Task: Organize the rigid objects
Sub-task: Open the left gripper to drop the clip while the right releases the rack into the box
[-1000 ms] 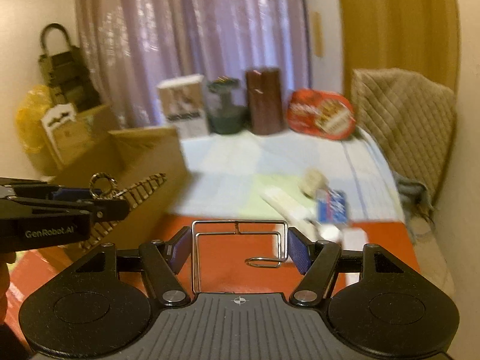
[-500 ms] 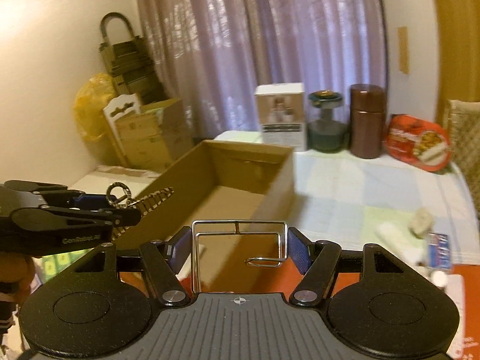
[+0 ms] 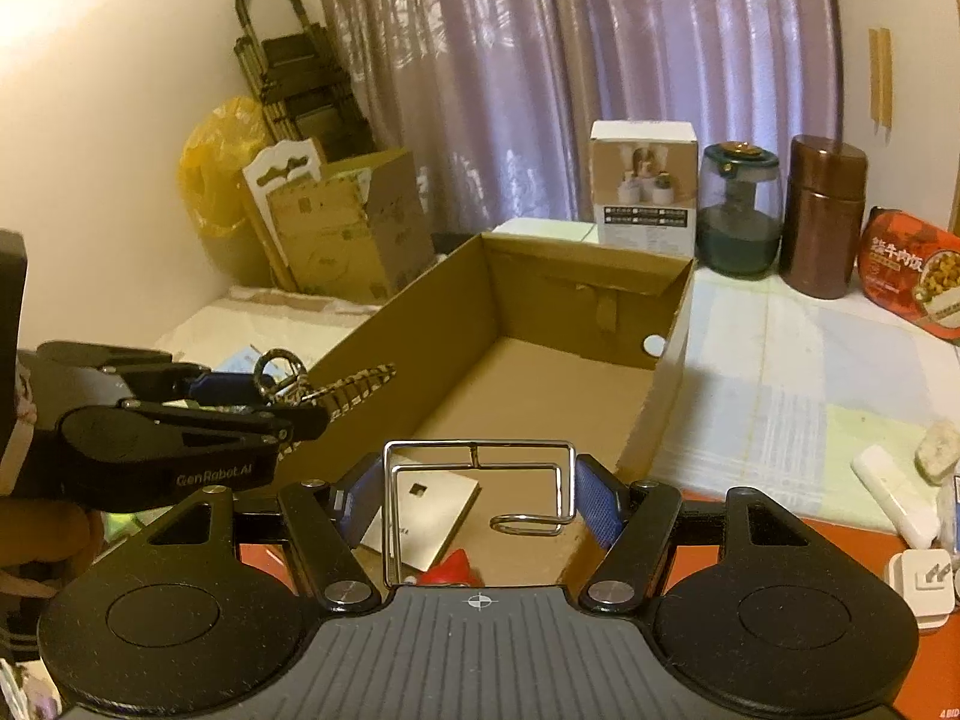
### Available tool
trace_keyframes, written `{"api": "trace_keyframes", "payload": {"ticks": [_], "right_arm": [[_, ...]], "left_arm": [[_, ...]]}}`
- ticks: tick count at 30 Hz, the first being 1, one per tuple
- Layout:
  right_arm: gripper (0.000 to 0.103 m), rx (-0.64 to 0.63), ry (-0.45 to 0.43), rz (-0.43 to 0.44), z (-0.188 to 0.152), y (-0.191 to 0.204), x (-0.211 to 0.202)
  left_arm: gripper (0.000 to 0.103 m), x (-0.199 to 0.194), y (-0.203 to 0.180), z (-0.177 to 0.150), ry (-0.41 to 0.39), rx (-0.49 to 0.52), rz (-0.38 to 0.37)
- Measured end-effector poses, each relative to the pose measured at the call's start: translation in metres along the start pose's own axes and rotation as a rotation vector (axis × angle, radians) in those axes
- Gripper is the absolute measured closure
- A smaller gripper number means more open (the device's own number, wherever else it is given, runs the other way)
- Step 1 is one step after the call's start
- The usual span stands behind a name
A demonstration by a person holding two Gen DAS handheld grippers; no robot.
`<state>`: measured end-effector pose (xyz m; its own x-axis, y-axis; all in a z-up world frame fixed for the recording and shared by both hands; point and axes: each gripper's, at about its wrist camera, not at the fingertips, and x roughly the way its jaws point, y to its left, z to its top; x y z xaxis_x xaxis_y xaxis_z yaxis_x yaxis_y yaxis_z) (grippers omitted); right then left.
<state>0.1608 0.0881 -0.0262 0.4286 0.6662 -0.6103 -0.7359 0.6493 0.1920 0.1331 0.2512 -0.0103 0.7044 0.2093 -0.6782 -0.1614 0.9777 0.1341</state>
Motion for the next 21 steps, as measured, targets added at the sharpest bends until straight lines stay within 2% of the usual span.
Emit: {"api": "trace_keyframes", "payload": {"ticks": [21], "right_arm": [[0.039,-0.025,0.033,-0.031,-0.013,0.002,0.012]], "left_arm": [[0.069,0.023,-0.005,-0.014,0.046,0.010,-0.020]]}}
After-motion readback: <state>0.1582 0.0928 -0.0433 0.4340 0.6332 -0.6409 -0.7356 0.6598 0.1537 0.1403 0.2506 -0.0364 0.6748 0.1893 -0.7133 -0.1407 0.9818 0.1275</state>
